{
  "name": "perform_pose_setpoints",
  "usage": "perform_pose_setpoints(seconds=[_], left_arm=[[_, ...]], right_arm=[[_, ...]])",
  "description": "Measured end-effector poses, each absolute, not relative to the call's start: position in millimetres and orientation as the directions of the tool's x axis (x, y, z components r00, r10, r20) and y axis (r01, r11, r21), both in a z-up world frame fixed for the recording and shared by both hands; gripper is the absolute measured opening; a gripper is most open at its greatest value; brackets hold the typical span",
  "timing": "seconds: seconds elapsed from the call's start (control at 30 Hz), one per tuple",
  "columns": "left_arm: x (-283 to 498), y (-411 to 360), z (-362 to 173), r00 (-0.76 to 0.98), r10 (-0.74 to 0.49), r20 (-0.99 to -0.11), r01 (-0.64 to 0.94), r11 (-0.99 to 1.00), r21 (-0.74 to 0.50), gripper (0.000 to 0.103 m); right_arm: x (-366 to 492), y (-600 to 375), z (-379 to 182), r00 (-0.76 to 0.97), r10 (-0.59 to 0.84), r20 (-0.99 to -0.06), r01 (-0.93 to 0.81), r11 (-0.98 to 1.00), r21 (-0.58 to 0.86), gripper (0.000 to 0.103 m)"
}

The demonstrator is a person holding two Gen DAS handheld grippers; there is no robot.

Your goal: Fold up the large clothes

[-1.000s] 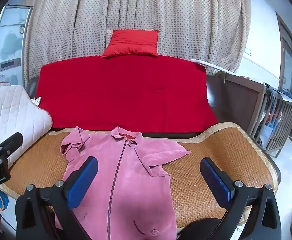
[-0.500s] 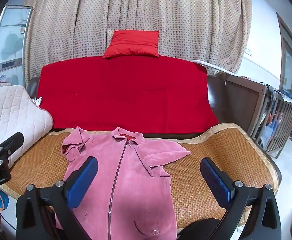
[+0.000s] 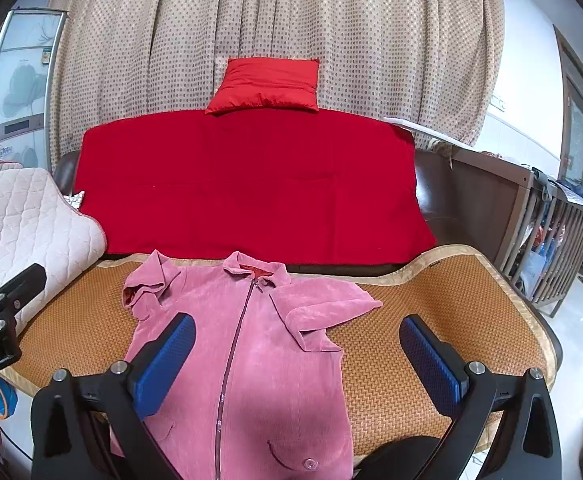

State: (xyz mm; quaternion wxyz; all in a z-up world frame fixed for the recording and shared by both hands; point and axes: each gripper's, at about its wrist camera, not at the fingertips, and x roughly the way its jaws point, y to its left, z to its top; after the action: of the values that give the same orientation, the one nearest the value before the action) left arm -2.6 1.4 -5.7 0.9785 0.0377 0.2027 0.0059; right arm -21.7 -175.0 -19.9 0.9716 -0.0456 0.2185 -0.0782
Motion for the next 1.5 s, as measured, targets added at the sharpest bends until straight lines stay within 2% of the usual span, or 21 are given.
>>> perform_pose_setpoints(seconds=[1.5], left_arm=[[-2.3,3.1,-10.4,0.910,0.025,-0.413,0.009,0.997,0.080,0.103]], right_arm=[[-18.0,-172.9,-29.2,0.884,-0.169,-0.435,0.125,0.984,-0.127,0.103]])
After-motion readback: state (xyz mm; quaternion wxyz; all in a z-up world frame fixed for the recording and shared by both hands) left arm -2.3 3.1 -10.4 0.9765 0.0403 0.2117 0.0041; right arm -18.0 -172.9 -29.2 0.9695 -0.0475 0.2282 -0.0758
